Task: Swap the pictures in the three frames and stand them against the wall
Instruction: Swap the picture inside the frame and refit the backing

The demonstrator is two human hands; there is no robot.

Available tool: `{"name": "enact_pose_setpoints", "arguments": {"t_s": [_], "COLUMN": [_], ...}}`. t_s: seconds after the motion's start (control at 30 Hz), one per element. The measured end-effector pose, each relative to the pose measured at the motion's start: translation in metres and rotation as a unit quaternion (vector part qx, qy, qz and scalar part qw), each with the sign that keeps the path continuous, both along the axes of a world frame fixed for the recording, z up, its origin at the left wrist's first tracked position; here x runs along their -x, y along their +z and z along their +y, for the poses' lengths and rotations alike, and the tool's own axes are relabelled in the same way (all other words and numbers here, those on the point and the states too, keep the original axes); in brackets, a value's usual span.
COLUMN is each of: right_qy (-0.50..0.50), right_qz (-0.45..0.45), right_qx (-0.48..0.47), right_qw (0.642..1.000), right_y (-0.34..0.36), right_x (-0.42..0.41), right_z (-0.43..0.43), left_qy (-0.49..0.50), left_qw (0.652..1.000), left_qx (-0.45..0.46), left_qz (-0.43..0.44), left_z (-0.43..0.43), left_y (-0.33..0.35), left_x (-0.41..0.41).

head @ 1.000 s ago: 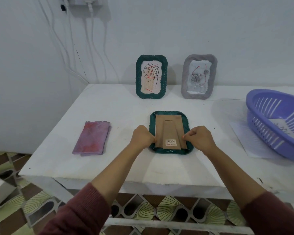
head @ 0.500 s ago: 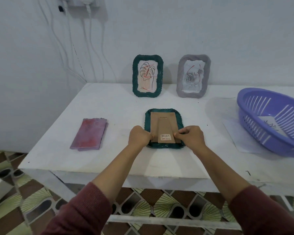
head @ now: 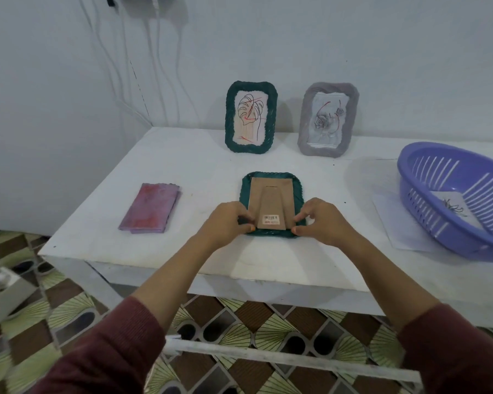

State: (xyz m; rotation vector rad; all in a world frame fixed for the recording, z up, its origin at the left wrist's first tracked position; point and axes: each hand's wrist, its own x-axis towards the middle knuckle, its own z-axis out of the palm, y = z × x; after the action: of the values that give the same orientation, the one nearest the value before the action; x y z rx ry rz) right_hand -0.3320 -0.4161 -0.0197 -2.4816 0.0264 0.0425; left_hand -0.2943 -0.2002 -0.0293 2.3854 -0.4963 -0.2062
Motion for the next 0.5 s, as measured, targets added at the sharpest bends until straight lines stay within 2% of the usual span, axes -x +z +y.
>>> {"name": "enact_pose_setpoints", "arguments": {"t_s": [0.23, 0.5], "right_qy": [0.094, 0.143], "right_qz": [-0.026, -0.028], "right_qx": [0.195, 0.243], "right_qw": [0.976, 0.959], "right_y": [0.003, 0.011], "right_x": [-0.006, -0.009], "right_z": [0.001, 0.002], "left_qy": [-0.1, -0.143], "left_qw": [0.986, 0.976], "left_qx": [-0.137, -0.164], "left_qz": [-0.008, -0.012], "left_z": [0.0, 0.004], "left_y": [0.014, 0.017], "left_x": [-0.015, -0.023]}}
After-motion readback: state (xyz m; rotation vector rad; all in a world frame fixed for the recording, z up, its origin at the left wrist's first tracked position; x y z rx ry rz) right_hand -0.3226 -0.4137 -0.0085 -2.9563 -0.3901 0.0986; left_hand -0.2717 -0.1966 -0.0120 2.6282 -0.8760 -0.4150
